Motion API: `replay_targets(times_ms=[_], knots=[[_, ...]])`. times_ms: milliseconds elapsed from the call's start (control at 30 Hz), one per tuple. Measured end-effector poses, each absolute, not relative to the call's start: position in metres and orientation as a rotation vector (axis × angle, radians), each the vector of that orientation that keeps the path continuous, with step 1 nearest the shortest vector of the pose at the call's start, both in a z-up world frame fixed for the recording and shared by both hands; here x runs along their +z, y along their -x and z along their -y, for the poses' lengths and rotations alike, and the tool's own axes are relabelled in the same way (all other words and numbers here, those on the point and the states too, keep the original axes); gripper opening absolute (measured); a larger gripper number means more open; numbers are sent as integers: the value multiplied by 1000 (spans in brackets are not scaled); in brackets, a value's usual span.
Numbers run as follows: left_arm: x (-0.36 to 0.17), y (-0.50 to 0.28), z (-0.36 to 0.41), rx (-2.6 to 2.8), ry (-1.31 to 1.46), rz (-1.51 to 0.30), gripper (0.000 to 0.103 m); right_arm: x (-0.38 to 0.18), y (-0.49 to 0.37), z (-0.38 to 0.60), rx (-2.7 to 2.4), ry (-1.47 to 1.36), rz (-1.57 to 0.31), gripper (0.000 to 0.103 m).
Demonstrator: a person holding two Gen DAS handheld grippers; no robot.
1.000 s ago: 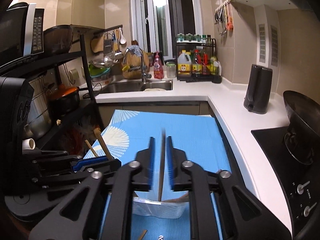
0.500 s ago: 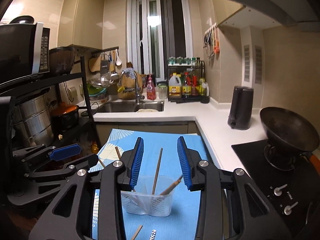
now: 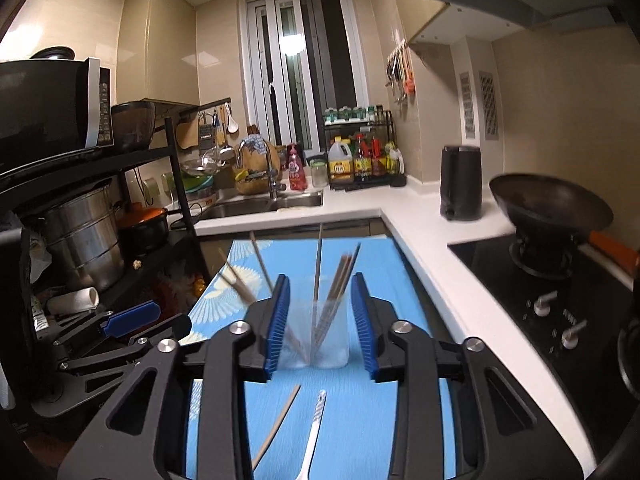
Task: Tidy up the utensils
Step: 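Withdraw both tools toward the white spoon and the last chopstick, then close the right tool on the white spoon handle while the left tool grasps the last chopstick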
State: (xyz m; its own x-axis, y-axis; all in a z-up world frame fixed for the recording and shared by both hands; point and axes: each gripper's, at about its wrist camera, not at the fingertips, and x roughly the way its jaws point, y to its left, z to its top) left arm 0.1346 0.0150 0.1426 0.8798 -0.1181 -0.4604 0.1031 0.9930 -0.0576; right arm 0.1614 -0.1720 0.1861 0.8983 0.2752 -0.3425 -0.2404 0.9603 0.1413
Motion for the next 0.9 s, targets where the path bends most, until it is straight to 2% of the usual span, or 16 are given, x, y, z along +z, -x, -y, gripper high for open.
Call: replay_targets(times_ms=[67, 100, 133, 233, 500, 600, 700, 900], knots=[[119, -124, -22, -118, 38, -490, 26, 167, -152, 173, 283, -124, -400, 10], [104, -119, -27, -115, 50, -509, 17, 155, -147, 173, 286, -133, -414, 7], [90, -115, -30, -111, 57, -527, 14, 143, -143, 172, 289, -137, -430, 5], [45, -101, -35, -100, 90, -579, 8, 102, -135, 169, 300, -165, -496, 4], [-30, -68, -19, -118, 155, -647, 8, -5, -131, 164, 335, -266, -700, 8], [-37, -63, -16, -137, 166, -650, 9, -24, -133, 168, 358, -328, -740, 11], [-38, -60, -15, -142, 160, -636, 9, -35, -138, 172, 351, -391, -769, 18], [-41, -58, -15, -150, 175, -629, 9, -43, -144, 166, 370, -433, -808, 18]])
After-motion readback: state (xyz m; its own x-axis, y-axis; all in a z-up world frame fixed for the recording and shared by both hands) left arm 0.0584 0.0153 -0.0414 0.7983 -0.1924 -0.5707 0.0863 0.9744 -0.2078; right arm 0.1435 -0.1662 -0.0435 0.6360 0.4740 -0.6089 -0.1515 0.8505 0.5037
